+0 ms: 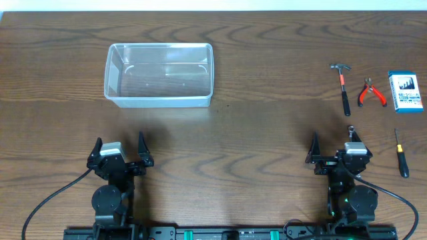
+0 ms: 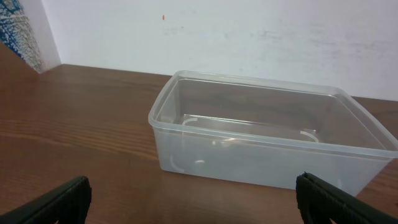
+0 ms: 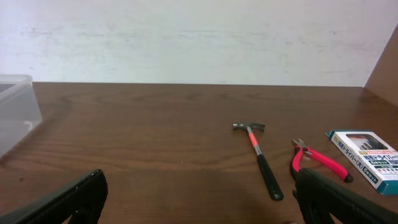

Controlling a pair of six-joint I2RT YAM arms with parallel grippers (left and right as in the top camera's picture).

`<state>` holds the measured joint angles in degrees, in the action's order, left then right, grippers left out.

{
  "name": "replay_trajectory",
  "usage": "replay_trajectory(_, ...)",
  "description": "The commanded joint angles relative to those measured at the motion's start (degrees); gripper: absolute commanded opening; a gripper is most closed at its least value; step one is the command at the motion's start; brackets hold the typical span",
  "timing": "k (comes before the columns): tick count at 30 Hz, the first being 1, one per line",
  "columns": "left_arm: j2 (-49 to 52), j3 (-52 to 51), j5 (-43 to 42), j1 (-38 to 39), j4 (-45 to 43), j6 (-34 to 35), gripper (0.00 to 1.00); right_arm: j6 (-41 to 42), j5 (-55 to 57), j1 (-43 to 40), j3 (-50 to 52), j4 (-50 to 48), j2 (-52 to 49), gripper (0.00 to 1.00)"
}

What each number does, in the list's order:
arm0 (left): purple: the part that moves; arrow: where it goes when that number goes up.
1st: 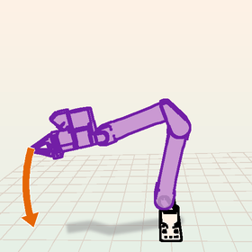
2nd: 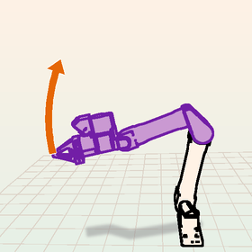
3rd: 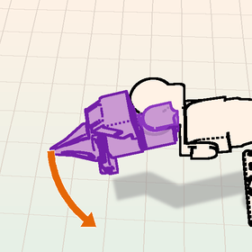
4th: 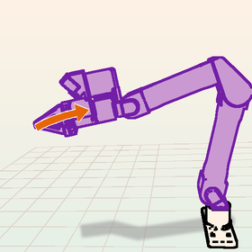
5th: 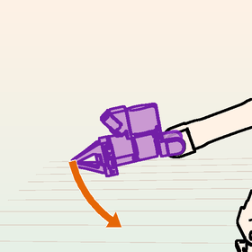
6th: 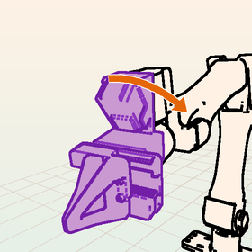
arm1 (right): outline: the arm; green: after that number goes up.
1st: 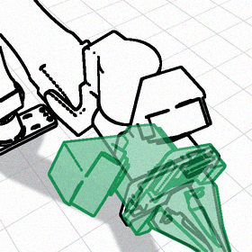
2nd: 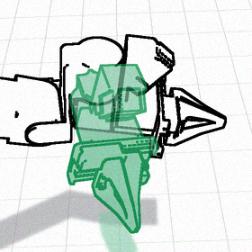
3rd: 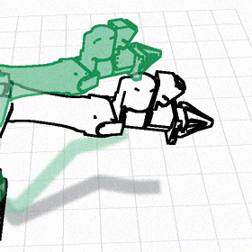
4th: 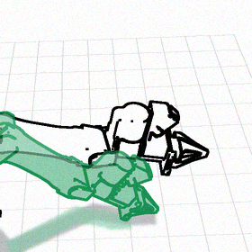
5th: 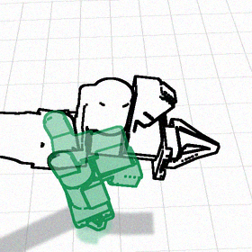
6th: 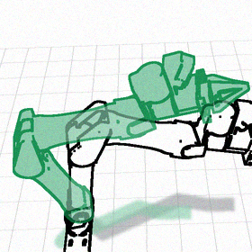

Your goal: Pack container

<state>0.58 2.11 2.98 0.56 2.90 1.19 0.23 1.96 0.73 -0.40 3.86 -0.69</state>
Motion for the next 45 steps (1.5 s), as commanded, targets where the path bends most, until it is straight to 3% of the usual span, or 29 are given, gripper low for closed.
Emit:
replay_trajectory(1, -0.24, -1.88, 0.26, 0.00, 0.87, -0.98, 0.98, 0.13, 0.15, -0.07, 0.09, 0.24, 0.37, 0.99)
replay_trajectory(41, -0.24, -1.88, 0.26, 0.00, 0.87, -0.98, 0.98, 0.17, -0.04, -0.04, 0.09, 0.22, 0.37, 0.99)
replay_trajectory(45, -0.24, -1.88, 0.26, 0.00, 0.87, -0.98, 0.98, 6.40, -9.07, 0.09, 0.09, -0.24, 0.37, 0.99)
